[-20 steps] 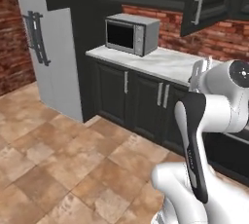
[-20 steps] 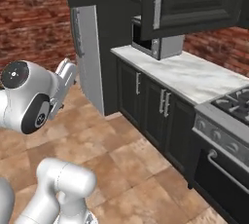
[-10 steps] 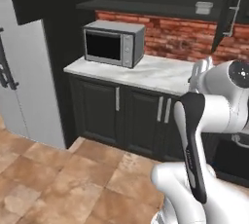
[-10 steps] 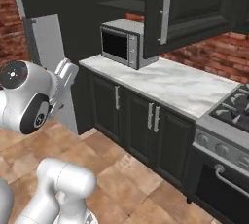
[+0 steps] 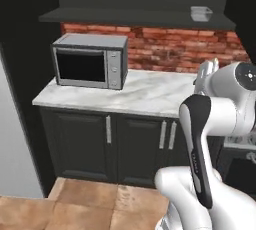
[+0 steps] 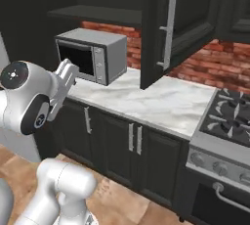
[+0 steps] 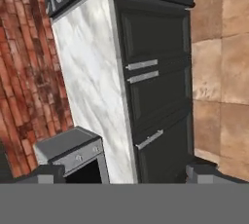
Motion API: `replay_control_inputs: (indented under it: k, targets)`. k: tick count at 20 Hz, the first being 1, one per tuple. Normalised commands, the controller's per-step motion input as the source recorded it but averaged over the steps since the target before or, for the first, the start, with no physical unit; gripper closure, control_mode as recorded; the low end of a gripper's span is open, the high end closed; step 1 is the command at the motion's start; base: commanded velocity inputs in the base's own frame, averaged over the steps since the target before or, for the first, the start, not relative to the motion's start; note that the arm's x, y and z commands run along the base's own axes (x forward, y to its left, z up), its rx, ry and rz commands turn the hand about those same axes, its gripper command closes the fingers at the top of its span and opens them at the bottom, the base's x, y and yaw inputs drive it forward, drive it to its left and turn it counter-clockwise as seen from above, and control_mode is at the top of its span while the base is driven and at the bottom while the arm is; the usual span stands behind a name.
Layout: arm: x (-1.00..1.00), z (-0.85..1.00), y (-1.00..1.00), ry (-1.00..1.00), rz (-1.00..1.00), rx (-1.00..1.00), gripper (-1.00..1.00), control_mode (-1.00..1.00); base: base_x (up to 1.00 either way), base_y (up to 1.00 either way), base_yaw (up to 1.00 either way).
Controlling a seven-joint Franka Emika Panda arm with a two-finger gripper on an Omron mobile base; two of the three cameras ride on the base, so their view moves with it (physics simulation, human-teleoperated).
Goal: Retrieve the tupperware and aluminum foil from the cabinet and place them on the dining counter near the plate with eggplant and sweet potato to prepare for storing leftovers.
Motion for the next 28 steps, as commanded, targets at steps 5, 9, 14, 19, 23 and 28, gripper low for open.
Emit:
replay_control_inputs:
  k: [5,9,14,19,23,28]
  targets:
    - [0.0,0.0,0.0,0.0,0.0,0.0,-1.0,1.0,0.87,0.49,-0.45]
    - [0.0,0.0,0.0,0.0,0.0,0.0,-1.0,1.0,0.78,0.29,-0.45]
    - [0.0,0.0,0.0,0.0,0.0,0.0,-1.0,1.0,0.75,0.2,-0.41]
    - [0.0,0.0,0.0,0.0,0.0,0.0,-1.0,1.0,0.66,0.05,-0.29]
    - [0.02,0.06,-0.05,-0.04,0.0,0.0,-1.0,-1.0,0.14,-0.03,-0.04]
    - [0.0,0.45,0.0,-0.04,0.01,-0.05,-1.0,-1.0,0.0,0.0,0.0]
